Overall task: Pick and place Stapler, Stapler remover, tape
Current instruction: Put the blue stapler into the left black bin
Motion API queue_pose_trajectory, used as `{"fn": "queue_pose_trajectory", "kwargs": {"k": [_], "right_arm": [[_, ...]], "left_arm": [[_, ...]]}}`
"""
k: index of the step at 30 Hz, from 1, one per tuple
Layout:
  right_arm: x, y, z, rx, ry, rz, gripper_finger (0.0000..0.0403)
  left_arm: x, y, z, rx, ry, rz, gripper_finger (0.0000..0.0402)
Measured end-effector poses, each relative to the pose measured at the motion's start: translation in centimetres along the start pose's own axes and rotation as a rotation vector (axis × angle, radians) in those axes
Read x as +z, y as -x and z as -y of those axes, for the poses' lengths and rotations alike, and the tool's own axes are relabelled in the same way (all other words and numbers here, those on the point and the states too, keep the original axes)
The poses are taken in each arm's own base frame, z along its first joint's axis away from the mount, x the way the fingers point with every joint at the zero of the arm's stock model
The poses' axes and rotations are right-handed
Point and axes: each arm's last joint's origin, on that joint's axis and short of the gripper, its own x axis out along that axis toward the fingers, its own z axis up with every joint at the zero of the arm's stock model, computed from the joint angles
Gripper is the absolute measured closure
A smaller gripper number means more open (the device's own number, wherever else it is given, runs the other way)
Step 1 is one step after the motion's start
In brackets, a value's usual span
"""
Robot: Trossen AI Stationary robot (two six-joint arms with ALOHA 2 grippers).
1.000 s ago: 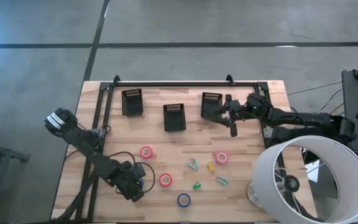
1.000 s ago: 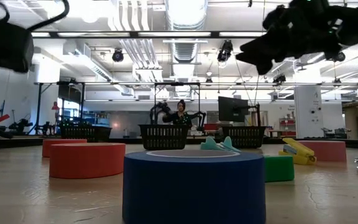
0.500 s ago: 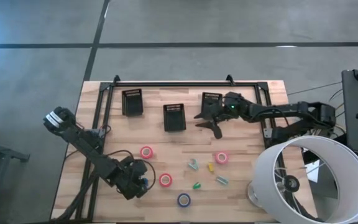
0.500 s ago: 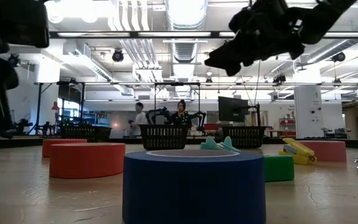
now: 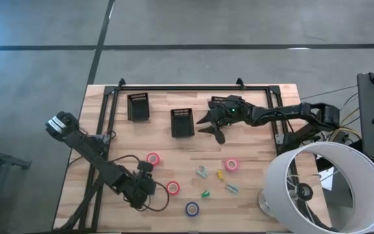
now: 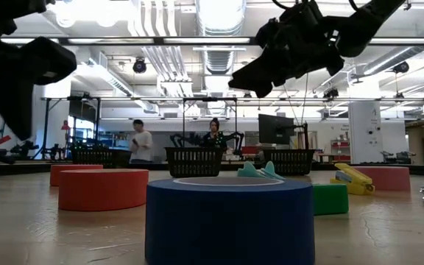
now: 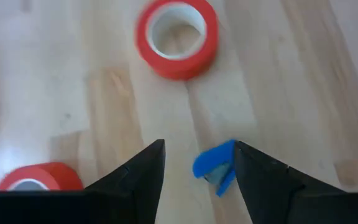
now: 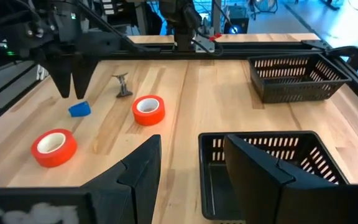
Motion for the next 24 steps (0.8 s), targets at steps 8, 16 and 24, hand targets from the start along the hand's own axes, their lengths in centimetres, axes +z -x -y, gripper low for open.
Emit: {"fn": "queue_pose_trajectory", "kwargs": {"k": [8,16,24], "right_arm": [[-0.2,-0.6,-1.7,0.1,-0.001,-0.009,0.0232],[-0.1,-1.6,-4.9,0.201,0.067,-0.014,0.0232],[0.0,-2.0,-6.6,0.25,0.112,-0.011,0.0232]], "left_arm": [[-0.1,-0.1,0.0,-0.054,-0.068,-0.026,0.0209],[-1.0,-1.1,0.0,-0.059,-0.124,-0.068,0.0209],[-1.3,-2.7,0.3,-0.054,-0.236,-0.106,0.0209]]}}
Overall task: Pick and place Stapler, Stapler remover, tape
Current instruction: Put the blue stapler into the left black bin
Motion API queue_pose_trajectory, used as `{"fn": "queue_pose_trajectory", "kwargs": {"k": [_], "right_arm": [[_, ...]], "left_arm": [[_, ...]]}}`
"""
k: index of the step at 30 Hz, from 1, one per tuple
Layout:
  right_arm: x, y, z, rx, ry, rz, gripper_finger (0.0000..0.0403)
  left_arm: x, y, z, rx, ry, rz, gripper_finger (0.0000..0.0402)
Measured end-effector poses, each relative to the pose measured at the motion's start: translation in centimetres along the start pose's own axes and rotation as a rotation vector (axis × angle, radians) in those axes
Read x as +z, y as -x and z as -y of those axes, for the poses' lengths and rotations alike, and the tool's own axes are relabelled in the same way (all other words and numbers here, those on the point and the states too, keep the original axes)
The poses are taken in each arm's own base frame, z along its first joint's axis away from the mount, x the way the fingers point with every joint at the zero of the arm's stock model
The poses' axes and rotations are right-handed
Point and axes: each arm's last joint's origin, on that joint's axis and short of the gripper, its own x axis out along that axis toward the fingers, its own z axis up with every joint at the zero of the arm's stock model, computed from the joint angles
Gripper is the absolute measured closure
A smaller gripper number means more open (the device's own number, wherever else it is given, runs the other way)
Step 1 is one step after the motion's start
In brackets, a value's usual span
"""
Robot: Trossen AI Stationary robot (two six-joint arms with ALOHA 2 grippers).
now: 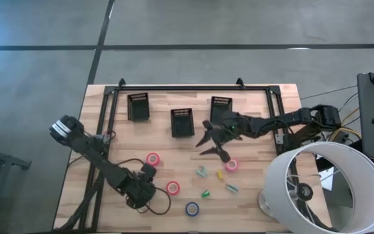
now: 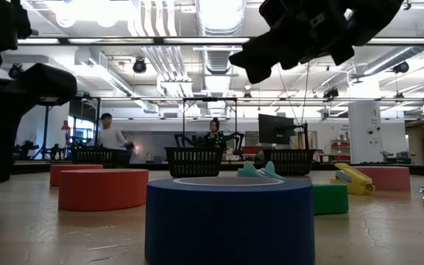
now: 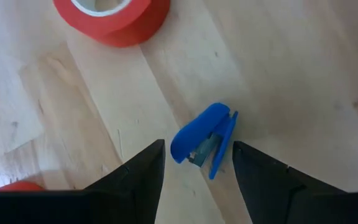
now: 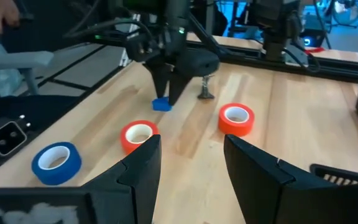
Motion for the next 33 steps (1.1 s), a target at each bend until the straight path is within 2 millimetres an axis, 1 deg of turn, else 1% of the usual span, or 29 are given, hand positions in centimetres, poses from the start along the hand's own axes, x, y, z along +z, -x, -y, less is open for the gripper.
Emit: {"fn": "queue_pose_trajectory", "kwargs": {"k": [7,11,18,21,24,28,33], "right_arm": [[0.1,-0.3,-0.5,0.016,0.019,0.002,0.0232],[0.2,-0.3,-0.6,0.018,0.015,0.004,0.0232],[0.1,-0.3,-0.6,0.018,-0.016,0.001,0.0232],[0.1,-0.3,-0.6,0.018,-0.018,0.0,0.0232],[0.1,-0.3,-0.6,0.018,-0.019,-0.001,0.0232],[0.0,-0.3,-0.6,0.019,-0.02,-0.001,0.0232],[0.0,-0.3,-0.6,0.019,-0.02,-0.002,0.0232]], "left_arm": [[0.0,-1.0,0.2,0.011,-0.019,-0.019,0.0209],[0.0,-1.2,0.2,0.006,-0.036,-0.022,0.0223],[0.1,-0.7,0.1,-0.004,-0.02,0.0,0.0282],[0.1,-0.7,0.1,0.0,0.009,0.003,0.03],[0.1,-0.7,0.0,0.022,0.055,0.002,0.0309],[0.2,-0.5,-0.2,0.097,0.126,0.027,0.0314],[0.6,0.8,-1.0,0.185,0.15,0.07,0.0314]]}}
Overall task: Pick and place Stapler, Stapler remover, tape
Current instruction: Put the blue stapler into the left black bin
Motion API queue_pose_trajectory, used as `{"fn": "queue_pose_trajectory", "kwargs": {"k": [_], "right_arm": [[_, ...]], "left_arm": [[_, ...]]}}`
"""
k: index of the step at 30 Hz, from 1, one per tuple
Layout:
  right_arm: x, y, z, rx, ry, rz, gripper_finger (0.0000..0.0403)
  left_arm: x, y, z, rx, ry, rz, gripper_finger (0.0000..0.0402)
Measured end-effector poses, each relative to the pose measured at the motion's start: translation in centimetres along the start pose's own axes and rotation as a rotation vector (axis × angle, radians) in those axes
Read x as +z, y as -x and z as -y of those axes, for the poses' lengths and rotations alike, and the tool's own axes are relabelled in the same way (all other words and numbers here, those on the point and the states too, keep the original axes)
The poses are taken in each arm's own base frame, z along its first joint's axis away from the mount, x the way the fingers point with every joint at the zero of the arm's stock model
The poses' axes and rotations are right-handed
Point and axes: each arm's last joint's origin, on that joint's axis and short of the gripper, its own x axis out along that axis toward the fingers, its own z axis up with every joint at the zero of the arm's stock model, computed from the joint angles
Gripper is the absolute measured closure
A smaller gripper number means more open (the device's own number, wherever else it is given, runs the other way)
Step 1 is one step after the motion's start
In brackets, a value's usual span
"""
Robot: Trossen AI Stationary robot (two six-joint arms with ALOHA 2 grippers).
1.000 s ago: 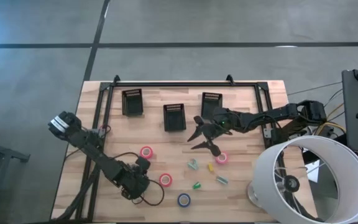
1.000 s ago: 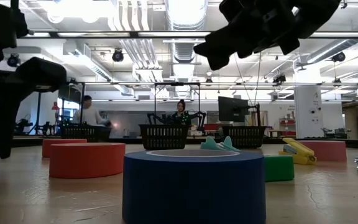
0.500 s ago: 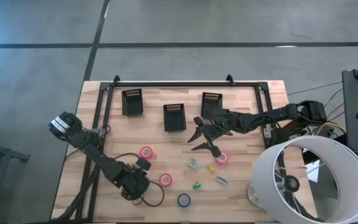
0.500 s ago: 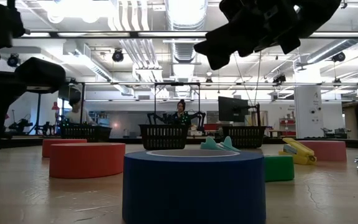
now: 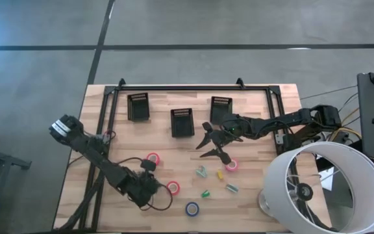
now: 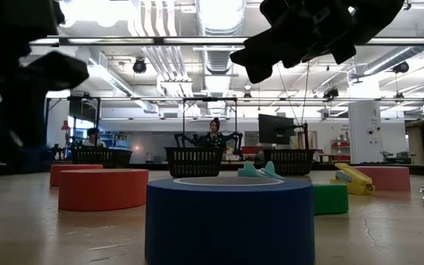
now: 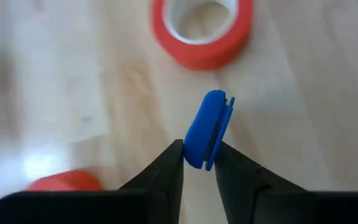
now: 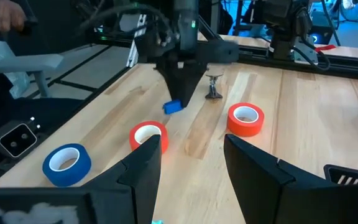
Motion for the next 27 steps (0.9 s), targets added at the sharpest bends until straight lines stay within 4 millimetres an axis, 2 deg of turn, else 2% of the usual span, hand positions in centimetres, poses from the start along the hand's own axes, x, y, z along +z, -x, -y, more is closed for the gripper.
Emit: {"fn": "queue_pose_trajectory", "kwargs": {"k": [6,11,14,23,27], "right_arm": [[0.0,0.0,0.0,0.0,0.003,0.0,0.0232],[0.0,0.0,0.0,0.0,0.004,0.001,0.0232],[0.2,0.0,0.0,-0.001,0.007,0.006,0.0232],[0.2,0.0,0.0,-0.001,0.015,0.007,0.0232],[0.2,0.0,0.1,-0.001,0.015,0.007,0.0232]], "left_arm": [[-0.3,3.1,-3.2,0.178,0.106,-0.017,0.0316],[-1.5,4.9,-8.2,0.297,0.401,-0.087,0.0316],[-2.4,5.5,-11.4,0.378,0.516,-0.16,0.0316],[-5.5,4.9,-20.2,0.55,0.691,-0.36,0.0316],[-7.3,4.3,-23.5,0.606,0.848,-0.434,0.0316]]}}
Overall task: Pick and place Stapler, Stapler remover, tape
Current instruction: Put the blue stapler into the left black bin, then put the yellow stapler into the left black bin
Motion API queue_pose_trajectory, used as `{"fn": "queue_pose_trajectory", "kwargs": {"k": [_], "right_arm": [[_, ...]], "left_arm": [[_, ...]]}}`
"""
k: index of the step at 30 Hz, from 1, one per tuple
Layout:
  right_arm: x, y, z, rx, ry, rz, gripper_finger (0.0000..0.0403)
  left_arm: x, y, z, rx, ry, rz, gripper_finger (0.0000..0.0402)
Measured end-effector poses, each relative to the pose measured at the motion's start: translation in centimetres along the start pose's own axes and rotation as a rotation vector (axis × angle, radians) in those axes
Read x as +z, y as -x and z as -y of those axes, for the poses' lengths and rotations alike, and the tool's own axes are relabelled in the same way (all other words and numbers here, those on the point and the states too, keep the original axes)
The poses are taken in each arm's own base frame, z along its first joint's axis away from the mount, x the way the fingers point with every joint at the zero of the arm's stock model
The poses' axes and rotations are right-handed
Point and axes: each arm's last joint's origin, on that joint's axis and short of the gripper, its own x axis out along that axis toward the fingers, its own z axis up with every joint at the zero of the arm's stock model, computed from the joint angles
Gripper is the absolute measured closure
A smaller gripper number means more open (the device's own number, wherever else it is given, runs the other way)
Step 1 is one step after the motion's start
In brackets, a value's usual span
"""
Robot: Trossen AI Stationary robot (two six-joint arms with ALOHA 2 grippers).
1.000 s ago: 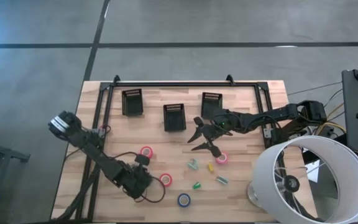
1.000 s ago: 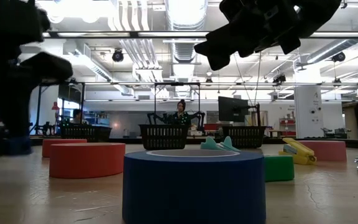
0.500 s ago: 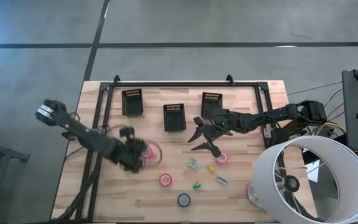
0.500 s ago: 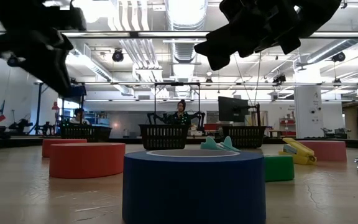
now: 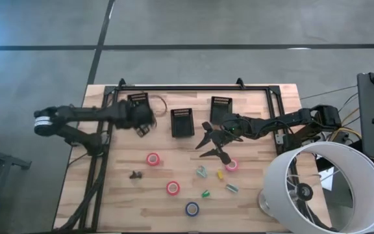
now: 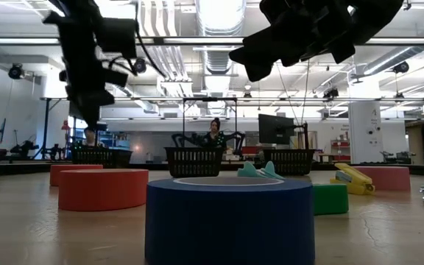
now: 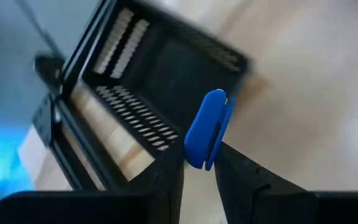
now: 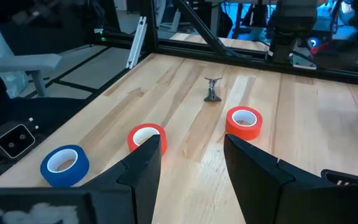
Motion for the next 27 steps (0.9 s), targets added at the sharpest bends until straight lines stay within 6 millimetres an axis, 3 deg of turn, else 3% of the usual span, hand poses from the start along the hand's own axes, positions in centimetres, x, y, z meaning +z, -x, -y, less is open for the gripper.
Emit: {"fn": "queue_pose_trajectory", "kwargs": {"k": [6,16,27], "right_arm": [[0.0,0.0,0.0,0.0,-0.001,0.0,0.0232],[0.0,0.0,0.1,-0.05,0.002,-0.004,0.0232],[0.0,0.0,0.1,-0.051,-0.017,-0.004,0.0232]], "left_arm": [[1.9,-3.2,-1.7,-0.041,0.061,-0.068,0.0316],[3.1,-7.1,-0.9,-0.007,-0.012,-0.141,0.0291],[3.0,-7.9,-0.6,0.039,-0.115,-0.161,0.0208]]}}
